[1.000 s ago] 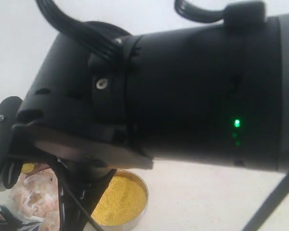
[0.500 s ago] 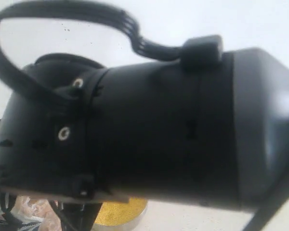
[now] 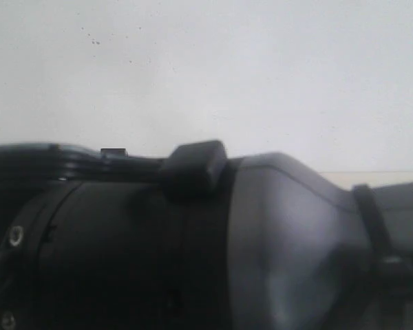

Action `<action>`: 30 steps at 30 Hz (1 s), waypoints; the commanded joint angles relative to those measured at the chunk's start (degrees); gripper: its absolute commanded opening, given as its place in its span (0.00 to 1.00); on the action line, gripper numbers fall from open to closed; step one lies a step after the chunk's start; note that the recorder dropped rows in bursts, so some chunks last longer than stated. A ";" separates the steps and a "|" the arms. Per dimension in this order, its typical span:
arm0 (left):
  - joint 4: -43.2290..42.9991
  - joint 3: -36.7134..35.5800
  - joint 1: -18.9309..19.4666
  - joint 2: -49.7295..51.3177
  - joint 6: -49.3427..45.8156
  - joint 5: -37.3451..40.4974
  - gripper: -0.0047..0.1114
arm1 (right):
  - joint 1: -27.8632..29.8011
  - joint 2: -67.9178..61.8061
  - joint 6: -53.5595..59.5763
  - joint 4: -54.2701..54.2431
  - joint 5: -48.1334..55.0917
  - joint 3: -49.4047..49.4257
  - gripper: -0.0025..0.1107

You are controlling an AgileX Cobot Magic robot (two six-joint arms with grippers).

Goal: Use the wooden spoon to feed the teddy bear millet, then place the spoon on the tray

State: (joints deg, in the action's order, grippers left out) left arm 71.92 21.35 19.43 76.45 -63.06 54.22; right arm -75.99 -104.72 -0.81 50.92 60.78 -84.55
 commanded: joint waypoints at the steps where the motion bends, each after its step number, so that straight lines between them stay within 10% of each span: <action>1: 1.10 -0.13 -0.02 -0.30 -0.12 1.18 0.07 | -1.36 0.07 -3.66 6.85 1.30 0.12 0.02; 20: 1.89 -0.13 -0.02 -0.30 -1.46 0.76 0.07 | -5.30 0.07 -7.43 12.66 9.18 0.12 0.02; 30: 2.29 -0.13 -0.02 -0.30 -1.46 1.44 0.07 | 2.59 3.55 -17.29 9.46 9.18 0.12 0.02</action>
State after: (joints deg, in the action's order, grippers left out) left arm 72.80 21.35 19.43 76.45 -64.09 54.32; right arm -75.40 -103.70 -16.88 62.05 69.50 -84.52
